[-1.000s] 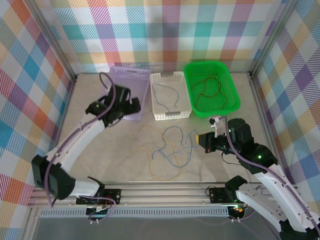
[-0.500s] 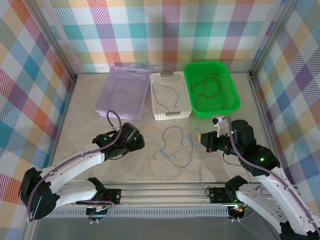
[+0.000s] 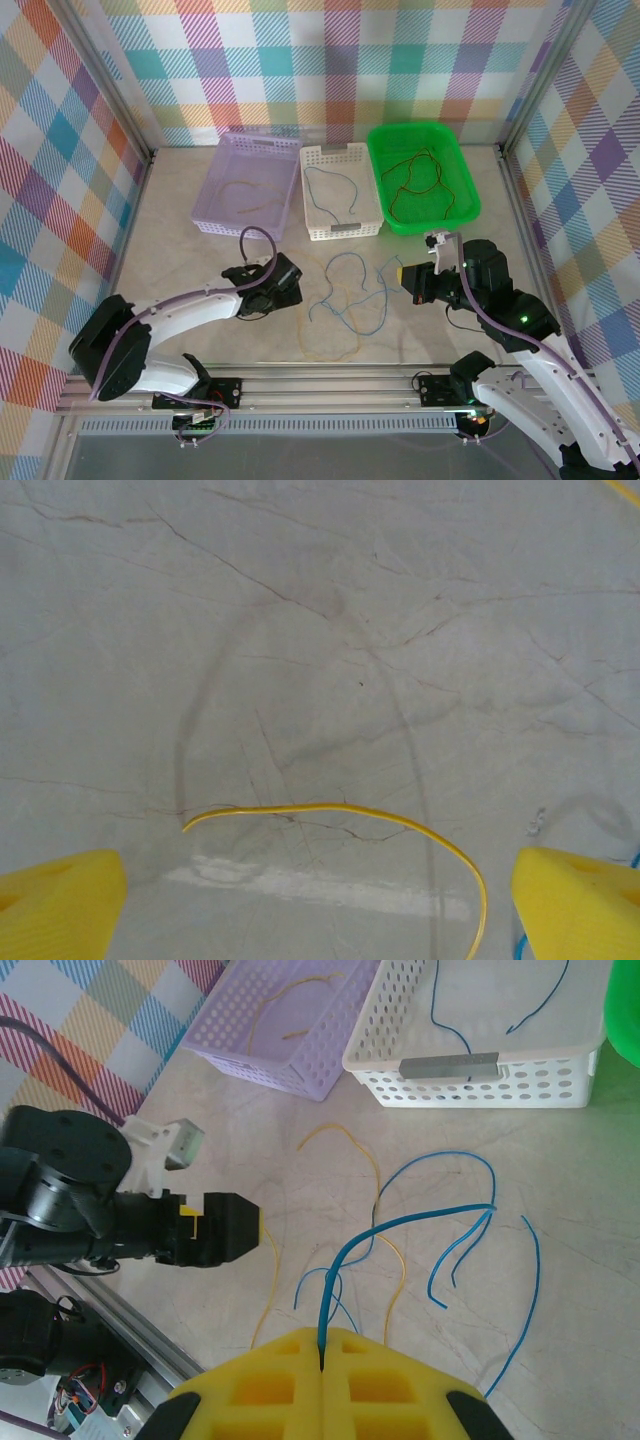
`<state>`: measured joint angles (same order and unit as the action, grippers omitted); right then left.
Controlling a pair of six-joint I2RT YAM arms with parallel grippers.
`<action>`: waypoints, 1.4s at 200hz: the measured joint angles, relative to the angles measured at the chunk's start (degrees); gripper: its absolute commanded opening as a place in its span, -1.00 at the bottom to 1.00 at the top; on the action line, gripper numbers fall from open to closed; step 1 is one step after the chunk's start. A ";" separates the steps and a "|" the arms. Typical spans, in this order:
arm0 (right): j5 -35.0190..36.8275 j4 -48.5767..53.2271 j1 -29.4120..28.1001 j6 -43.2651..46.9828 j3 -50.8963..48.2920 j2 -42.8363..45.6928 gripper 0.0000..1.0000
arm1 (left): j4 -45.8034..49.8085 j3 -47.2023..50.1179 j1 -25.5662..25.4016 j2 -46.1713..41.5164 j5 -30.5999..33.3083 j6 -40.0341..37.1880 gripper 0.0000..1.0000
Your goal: Untangle the cables
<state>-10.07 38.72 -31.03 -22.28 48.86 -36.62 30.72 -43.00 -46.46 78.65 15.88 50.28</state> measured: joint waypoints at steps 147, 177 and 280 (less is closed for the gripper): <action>0.02 1.42 0.00 0.26 1.20 0.79 -1.00 | -2.12 -5.81 -1.16 11.74 0.79 -0.59 -0.94; 1.33 1.62 0.00 0.35 1.20 0.79 -1.00 | 1.27 -9.68 -1.14 10.12 3.52 -1.97 -1.00; 10.38 1.57 0.02 -2.97 -6.43 -0.13 -1.00 | 17.29 -36.72 2.47 -7.23 9.33 -10.71 -1.00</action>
<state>0.32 40.29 -31.00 -25.26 42.44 -36.75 48.01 -79.72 -43.99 71.42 25.21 39.57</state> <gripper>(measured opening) 0.042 0.042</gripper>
